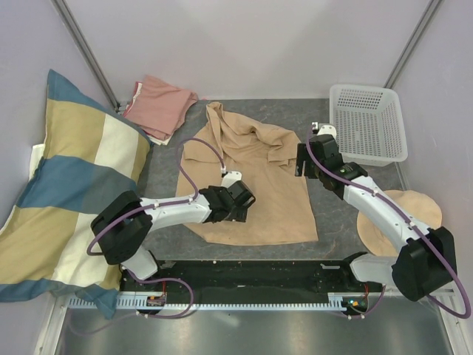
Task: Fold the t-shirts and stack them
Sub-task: Flatten out the tshirt
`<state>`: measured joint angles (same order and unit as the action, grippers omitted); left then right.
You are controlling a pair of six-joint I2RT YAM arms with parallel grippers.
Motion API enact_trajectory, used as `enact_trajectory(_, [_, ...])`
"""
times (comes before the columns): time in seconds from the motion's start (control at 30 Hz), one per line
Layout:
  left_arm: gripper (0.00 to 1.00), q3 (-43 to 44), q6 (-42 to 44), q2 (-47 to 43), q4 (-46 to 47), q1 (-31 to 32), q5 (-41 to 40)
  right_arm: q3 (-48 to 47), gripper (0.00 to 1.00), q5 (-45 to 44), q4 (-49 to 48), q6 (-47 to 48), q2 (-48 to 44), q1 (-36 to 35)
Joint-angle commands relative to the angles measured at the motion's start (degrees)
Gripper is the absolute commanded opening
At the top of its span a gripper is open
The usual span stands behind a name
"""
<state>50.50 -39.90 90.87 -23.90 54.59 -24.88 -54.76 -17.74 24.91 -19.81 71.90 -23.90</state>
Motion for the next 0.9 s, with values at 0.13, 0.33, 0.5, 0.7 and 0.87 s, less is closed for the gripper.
enact_trajectory(0.13, [0.4, -3.39, -6.59, 3.44, -1.06, 1.57, 0.45, -0.7, 0.8, 0.95, -1.0, -0.67, 1.75, -0.01])
enact_trajectory(0.33, [0.02, -2.52, -6.77, 3.61, -5.8, 1.31, -5.24, -0.96, 0.8, 0.86, -1.09, -0.66, 2.28, -0.09])
enact_trajectory(0.5, [0.02, 3.19, -4.49, 2.48, -13.62, -2.63, -11.15, -1.13, 0.8, 0.95, -1.7, -1.02, 3.25, -0.09])
enact_trajectory(0.7, [0.02, 4.52, 1.13, -4.02, -13.02, -14.93, -9.75, -2.54, 0.8, 1.04, -2.49, -0.67, 6.4, -0.09])
enact_trajectory(0.87, [0.02, 5.83, 6.67, -7.02, -12.49, -21.1, -9.57, -8.76, 0.8, 5.24, -4.77, 2.4, 12.46, -0.09])
